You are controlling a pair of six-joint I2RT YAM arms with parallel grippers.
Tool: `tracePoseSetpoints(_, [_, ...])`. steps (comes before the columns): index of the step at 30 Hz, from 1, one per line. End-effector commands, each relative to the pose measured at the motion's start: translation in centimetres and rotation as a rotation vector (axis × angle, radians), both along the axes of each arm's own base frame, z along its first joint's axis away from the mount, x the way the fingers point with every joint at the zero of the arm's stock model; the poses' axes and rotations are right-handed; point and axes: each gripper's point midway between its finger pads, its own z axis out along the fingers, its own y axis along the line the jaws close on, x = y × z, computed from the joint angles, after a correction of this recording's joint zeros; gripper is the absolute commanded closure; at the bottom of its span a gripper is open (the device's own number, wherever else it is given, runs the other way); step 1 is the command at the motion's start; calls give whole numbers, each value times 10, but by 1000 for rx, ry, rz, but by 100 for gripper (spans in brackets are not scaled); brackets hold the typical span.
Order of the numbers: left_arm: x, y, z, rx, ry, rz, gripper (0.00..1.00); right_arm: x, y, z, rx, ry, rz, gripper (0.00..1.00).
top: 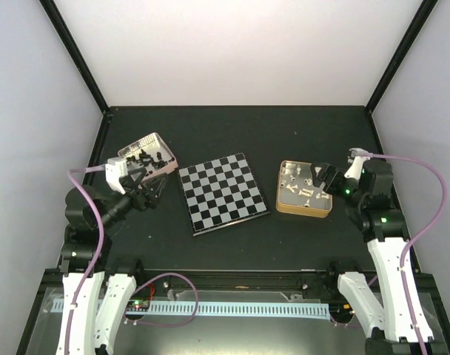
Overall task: Set up the chess pieces on the board
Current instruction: Pick up the chess piece from the storage box.
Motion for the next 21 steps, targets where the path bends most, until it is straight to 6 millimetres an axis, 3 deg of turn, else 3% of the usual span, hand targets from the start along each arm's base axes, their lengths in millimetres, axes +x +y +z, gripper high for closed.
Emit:
tracePoseSetpoints(1, [1,-3,5,-12,-11,-16,1,3,12,-28,-14,86,88,6])
tracePoseSetpoints(6, [23,-1,2,-41,-31,3,1,21,6,-63,-40,214,61,13])
tracePoseSetpoints(11, [37,-11,9,-52,-99,-69,1,39,-11,-100,-106,353,-23,33])
tracePoseSetpoints(14, [44,-11,8,-23,-131,-72,1,46,-11,-121,-127,432,-23,44])
tracePoseSetpoints(21, [71,-7,0,-35,-130,-37,1,61,-24,-161,-212,552,-73,57])
